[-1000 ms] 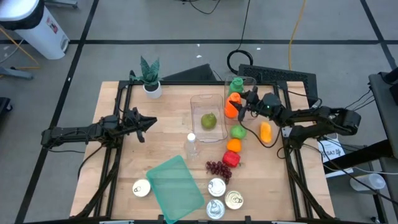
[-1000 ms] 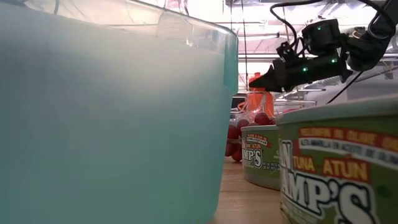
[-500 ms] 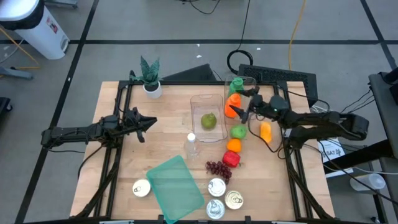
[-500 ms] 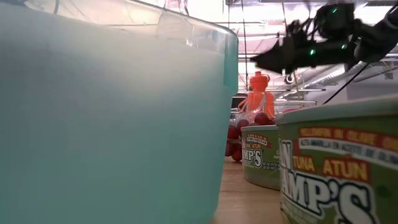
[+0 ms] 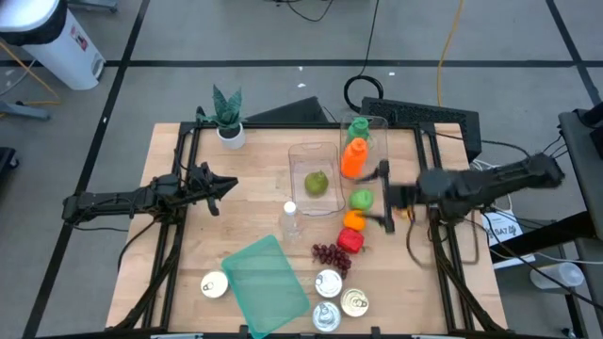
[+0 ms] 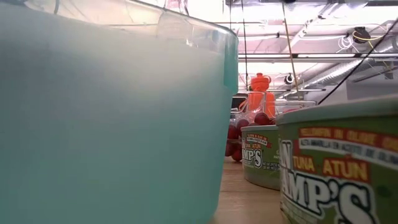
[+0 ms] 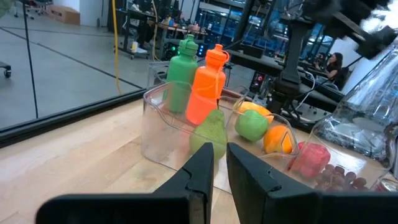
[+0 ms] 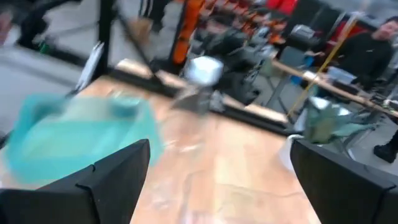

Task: Pick & Place Food Item
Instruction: Put the right blue tuna can into the green bin

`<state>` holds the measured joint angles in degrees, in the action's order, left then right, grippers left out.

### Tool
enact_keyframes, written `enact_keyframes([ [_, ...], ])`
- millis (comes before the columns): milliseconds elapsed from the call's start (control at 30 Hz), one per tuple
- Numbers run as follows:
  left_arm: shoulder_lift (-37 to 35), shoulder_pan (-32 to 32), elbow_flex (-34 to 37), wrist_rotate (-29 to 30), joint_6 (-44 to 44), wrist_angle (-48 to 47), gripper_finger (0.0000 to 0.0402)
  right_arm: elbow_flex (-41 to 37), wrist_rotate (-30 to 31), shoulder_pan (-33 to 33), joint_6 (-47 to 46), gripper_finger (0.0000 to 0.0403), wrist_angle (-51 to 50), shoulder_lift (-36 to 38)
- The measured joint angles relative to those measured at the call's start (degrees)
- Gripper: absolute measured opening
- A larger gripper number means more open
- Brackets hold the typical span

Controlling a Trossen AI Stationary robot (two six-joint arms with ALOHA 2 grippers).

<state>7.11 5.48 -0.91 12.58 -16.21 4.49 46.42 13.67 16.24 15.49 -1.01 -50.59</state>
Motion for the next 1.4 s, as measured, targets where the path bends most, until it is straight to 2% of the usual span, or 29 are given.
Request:
enact_keyframes([
  [200, 0.0, 0.0, 0.0, 0.0, 0.7, 0.0, 0.0051, 0.0, 17.1, 20.5, -7.2, 0.0377, -1.1, -5.1],
  [333, 0.0, 0.0, 0.0, -0.5, 0.7, 0.2, 0.0051, 0.0, 28.5, 31.1, -11.2, 0.0377, -1.1, -10.5],
  [433, 0.0, 0.0, 0.0, -2.4, 0.8, 0.2, 0.0051, 0.0, 31.6, 37.1, -11.9, 0.0377, -0.1, -15.7],
  [533, 0.0, 0.0, 0.0, -7.0, 1.0, 1.6, 0.0051, 0.0, 34.6, 40.7, -14.5, 0.0377, 1.2, -20.9],
  [633, 0.1, -0.7, -0.3, -10.3, -0.5, 5.9, 0.0051, 0.0, 34.4, 41.7, -19.0, 0.0377, 0.9, -25.0],
  [733, 2.3, -3.5, -2.9, -10.8, -1.5, 6.4, 0.0051, 0.0, 32.8, 41.6, -23.6, 0.0377, 0.7, -27.4],
  [833, 8.7, -8.6, -7.9, -6.2, 0.1, 6.3, 0.0051, 0.0, 32.6, 41.5, -25.6, 0.0377, -0.8, -28.3],
  [933, 18.3, -15.4, -14.8, 0.6, 3.6, 6.0, 0.0051, 0.0, 32.6, 41.7, -25.9, 0.0377, -0.9, -28.3],
  [1033, 28.4, -23.4, -23.1, 9.6, 8.1, 4.4, 0.0051, 0.0, 31.0, 42.1, -25.1, 0.0377, -1.0, -28.2],
  [1167, 41.0, -34.1, -34.6, 22.7, 11.7, -2.6, 0.0051, 0.0, 29.2, 42.8, -25.3, 0.0377, -1.0, -28.2],
  [1300, 50.8, -43.8, -44.1, 34.2, 11.2, -6.9, 0.0051, 0.0, 28.1, 44.2, -25.3, 0.0377, -1.0, -28.3],
  [1400, 55.3, -49.4, -48.7, 40.0, 6.7, -8.1, 0.0051, 0.0, 28.0, 45.4, -25.3, 0.0377, -1.1, -28.3],
])
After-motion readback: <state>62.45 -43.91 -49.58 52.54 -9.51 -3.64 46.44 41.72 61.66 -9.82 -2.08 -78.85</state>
